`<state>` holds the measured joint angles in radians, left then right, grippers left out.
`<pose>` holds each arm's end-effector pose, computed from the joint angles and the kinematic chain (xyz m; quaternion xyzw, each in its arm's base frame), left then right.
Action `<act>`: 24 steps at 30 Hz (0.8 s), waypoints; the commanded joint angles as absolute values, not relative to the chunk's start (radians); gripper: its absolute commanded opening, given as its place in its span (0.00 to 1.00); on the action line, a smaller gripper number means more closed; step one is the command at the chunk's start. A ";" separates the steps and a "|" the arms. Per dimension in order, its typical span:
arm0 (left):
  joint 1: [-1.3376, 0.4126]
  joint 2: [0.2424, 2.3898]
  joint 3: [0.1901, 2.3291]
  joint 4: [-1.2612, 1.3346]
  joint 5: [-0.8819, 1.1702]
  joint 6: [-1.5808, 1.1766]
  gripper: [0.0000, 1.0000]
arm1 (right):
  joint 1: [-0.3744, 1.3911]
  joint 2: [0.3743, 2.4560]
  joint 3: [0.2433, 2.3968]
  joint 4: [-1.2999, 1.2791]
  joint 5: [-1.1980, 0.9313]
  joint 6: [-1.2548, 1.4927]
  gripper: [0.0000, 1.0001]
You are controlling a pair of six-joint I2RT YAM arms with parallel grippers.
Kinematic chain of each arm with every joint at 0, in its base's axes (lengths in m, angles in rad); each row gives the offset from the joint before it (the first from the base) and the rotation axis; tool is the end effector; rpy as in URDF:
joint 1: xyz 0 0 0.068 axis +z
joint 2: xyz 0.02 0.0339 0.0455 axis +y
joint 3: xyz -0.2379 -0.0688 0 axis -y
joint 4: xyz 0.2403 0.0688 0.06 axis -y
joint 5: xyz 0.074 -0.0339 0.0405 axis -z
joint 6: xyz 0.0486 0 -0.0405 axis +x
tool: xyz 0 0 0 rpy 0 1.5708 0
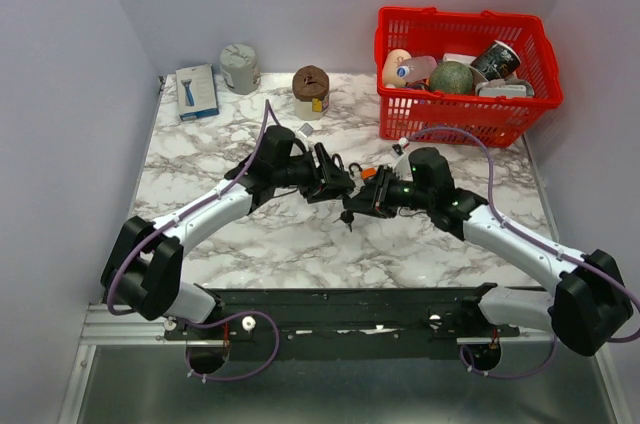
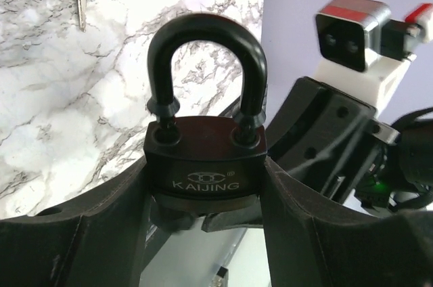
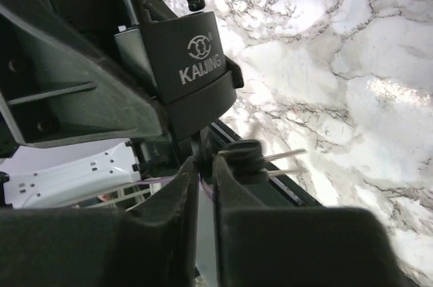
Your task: Unlock with the key
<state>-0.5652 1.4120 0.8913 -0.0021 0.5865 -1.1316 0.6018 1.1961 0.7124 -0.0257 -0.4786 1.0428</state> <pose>0.2557 -0.1940 0.2237 -0.0927 0.8363 -0.5248 0.1289 0.2147 0.1746 0.2191 0.0662 0.8438 0.4994 0.1848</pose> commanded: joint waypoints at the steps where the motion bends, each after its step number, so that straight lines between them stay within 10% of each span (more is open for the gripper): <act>1: -0.523 1.454 0.988 -0.092 0.566 -1.091 0.00 | 0.565 1.131 0.824 -0.213 -0.451 0.950 0.52; 7: -0.492 1.451 1.031 -0.066 0.569 -1.003 0.00 | 0.462 1.097 0.939 -0.350 -0.538 0.836 0.86; 24: -0.486 1.290 0.805 0.602 1.077 -1.177 0.00 | 0.371 1.469 1.350 -0.373 -1.083 0.403 0.88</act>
